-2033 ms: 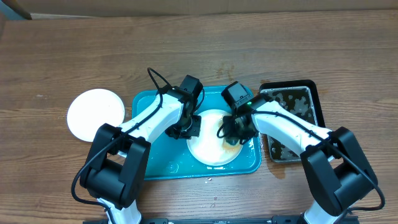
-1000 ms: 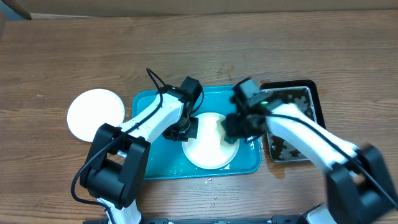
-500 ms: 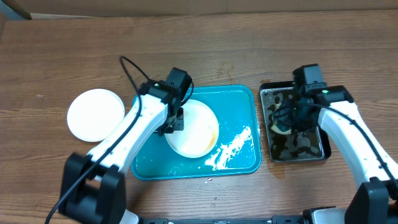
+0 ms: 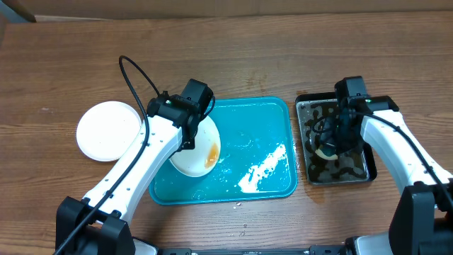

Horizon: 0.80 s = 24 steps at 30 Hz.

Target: Clean dirty plates on tray and stack at the side

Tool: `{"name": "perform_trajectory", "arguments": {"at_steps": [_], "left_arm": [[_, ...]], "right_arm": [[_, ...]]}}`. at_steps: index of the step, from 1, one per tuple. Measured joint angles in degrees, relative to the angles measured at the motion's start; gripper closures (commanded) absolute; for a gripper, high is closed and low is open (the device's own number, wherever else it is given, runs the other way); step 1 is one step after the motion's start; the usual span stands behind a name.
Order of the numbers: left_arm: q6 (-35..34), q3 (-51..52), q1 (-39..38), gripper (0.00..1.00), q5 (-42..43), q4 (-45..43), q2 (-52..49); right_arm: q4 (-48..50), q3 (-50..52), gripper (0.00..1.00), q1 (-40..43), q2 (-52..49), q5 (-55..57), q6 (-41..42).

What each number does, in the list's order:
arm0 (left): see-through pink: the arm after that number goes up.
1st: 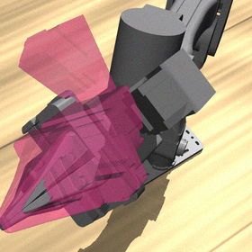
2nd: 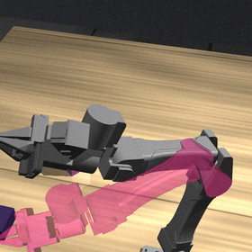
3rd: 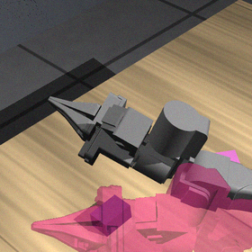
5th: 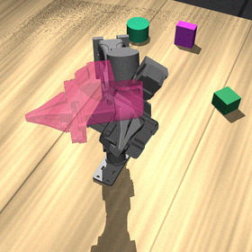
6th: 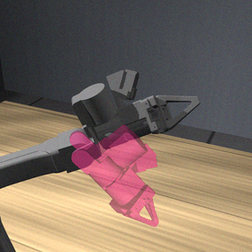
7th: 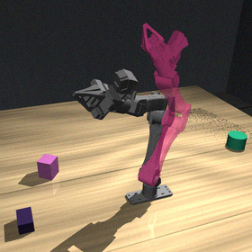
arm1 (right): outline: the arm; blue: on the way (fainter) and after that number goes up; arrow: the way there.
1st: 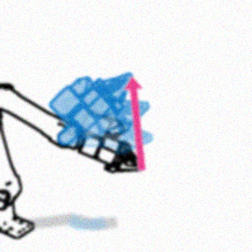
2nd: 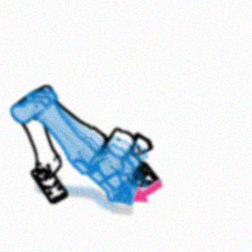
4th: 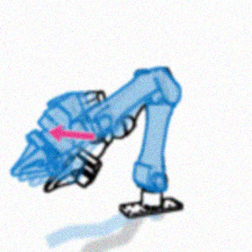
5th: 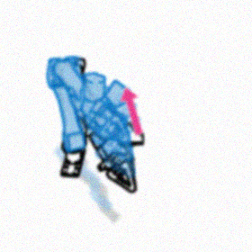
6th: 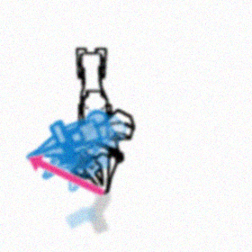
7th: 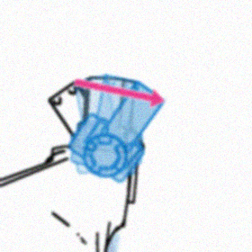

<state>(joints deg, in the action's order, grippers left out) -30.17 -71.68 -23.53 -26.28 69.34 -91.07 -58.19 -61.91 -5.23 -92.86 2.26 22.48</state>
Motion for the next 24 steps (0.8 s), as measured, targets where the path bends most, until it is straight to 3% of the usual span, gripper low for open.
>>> {"name": "perform_trajectory", "arguments": {"at_steps": [12,24], "left_arm": [[-4.59,-5.31,-2.27,0.96,-10.62,2.69,1.49],[-5.77,-5.60,-17.73,0.96,-26.97,2.69,1.62]], "right_arm": [[5.22,5.07,0.96,0.00,-0.52,1.33,-0.02],[9.05,9.97,0.96,0.00,-0.52,-1.49,-0.02]]}}
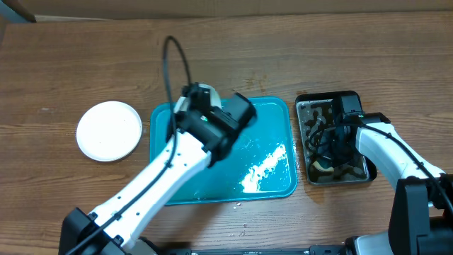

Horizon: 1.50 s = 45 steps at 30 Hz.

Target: Clean dirty plates on tray and stack at the side

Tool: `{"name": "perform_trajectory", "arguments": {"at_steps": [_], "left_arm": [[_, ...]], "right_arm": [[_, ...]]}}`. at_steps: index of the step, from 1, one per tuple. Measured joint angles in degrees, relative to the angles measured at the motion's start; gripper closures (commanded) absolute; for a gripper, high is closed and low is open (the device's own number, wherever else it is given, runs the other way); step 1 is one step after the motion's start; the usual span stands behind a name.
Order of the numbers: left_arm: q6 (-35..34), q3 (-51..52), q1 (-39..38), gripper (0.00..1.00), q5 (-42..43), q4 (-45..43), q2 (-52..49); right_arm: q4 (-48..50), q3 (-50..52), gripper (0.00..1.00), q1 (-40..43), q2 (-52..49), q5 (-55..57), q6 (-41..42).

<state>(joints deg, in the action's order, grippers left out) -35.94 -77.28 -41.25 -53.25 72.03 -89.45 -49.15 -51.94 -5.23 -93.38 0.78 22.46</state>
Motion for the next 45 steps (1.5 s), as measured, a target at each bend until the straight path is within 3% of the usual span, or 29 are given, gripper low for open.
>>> {"name": "perform_trajectory", "arguments": {"at_steps": [8,28,35,45], "left_arm": [[-0.02,0.00,-7.85,0.96,-7.48,-0.33,0.00],[-0.17,0.00,-6.69,0.96,-8.04,-0.22,0.00],[-0.17,0.00,4.87,0.96,1.42,-0.24,0.00],[1.86,0.00,30.60,0.96,22.16,-4.87,0.00]], "right_arm": [[-0.04,0.00,0.96,0.00,0.00,-0.17,0.04],[-0.22,0.00,0.96,0.00,0.00,-0.37,0.00],[-0.07,0.00,0.96,0.00,0.00,-0.59,0.00],[0.59,0.11,0.96,0.00,0.00,-1.88,0.00]]}}
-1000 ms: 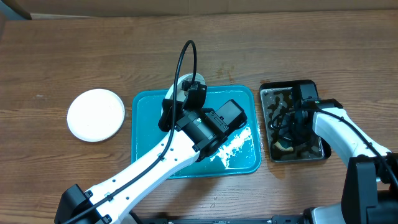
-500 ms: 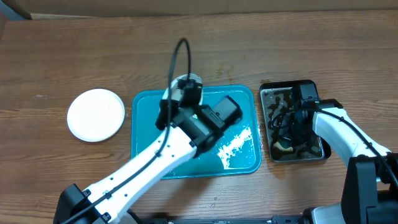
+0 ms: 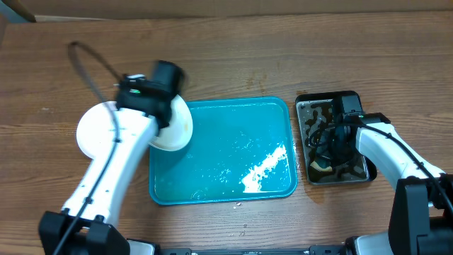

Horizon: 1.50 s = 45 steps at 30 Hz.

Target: Clean dirty plates on tray and stack at the side

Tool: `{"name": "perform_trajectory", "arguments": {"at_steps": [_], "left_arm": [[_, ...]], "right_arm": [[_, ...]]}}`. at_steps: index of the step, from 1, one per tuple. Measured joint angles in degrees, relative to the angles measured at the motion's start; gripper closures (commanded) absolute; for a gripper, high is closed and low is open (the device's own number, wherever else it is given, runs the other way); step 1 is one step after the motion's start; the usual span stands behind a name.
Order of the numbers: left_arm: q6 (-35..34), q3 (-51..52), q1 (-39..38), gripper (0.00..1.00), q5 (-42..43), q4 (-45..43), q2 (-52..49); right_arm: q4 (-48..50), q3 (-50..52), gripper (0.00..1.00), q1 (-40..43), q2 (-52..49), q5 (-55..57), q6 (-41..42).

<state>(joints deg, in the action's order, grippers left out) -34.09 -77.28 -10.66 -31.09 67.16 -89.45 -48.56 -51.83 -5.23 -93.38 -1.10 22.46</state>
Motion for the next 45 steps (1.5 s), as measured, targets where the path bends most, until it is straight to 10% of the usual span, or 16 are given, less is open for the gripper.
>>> {"name": "perform_trajectory", "arguments": {"at_steps": [11,21,27,45], "left_arm": [[4.72,0.00,27.47,0.96,18.95,-6.12,-0.02],[5.35,-0.02,35.98,0.96,21.94,-7.19,-5.53],[5.95,-0.02,36.65,0.29,22.95,-6.95,-7.50],[12.41,-4.17,26.34,0.26,43.56,3.10,-3.21]], "right_arm": [[0.07,0.11,0.96,0.00,0.00,-0.17,-0.04],[0.00,0.11,0.96,0.00,0.00,-0.17,-0.02],[-0.09,0.11,0.96,0.00,0.00,-0.24,-0.02],[11.65,0.94,0.96,0.00,-0.02,-3.28,-0.09]]}}
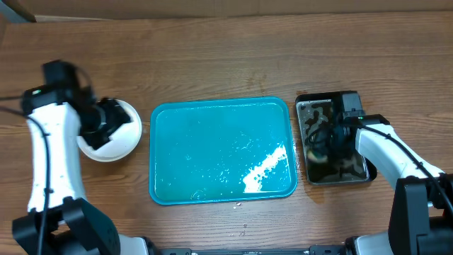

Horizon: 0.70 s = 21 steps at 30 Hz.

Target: Clean dirty plates on tray and stack at the side

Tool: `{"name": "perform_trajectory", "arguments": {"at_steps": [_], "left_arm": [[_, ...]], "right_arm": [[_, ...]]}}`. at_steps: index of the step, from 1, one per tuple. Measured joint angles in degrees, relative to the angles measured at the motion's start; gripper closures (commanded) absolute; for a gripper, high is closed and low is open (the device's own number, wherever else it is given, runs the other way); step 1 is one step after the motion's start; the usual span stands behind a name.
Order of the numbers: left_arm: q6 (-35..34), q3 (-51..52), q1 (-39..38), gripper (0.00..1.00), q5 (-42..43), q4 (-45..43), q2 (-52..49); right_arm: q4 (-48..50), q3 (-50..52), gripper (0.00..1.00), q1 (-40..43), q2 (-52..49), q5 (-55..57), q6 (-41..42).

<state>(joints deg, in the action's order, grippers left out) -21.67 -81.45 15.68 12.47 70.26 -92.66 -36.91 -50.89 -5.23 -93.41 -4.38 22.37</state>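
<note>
A white plate point(120, 142) lies on the table left of the blue tray point(212, 113), on the spot of the side stack. My left gripper point(105, 122) sits on the plate's far-left rim, apparently still shut on it. The tray holds only water and a white foam streak point(263, 168). My right gripper point(327, 138) is down inside the black wash basin point(357, 170); its fingers are lost against the dark contents.
The black basin of dark water stands just right of the tray. A cable loops from the right wrist over the basin. Bare wooden table runs along the back and the front edge.
My left gripper has moved further left with the plate, from the tray's left edge to the stack spot. The right arm has stayed in the basin.
First a dirty plate with an orange stain lay on the tray's left part under my left gripper, and a clean plate lay at the side. Then the arm was over the tray's middle, then it held the plate at the tray's left edge, and now at the stack.
</note>
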Motion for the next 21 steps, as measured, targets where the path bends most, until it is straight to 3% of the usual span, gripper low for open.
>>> {"name": "perform_trajectory", "arguments": {"at_steps": [4,9,16,21], "left_arm": [[1.36,-0.04,-7.98,0.27,0.04,-0.02,0.20],[2.01,-0.04,-13.44,0.27,-2.32,0.00,0.20],[2.19,-0.04,-15.23,0.28,-4.22,0.04,0.20],[2.19,-0.04,-15.23,0.28,-4.59,0.28,0.20]], "right_arm": [[7.04,-0.02,0.96,0.00,-0.02,-7.89,0.31],[-2.34,-0.02,0.96,-0.02,-0.02,-13.16,2.32],[-14.25,-0.02,0.96,-0.07,-0.02,-1.84,4.11],[-6.95,0.00,0.96,-0.04,-0.02,2.86,5.97]]}}
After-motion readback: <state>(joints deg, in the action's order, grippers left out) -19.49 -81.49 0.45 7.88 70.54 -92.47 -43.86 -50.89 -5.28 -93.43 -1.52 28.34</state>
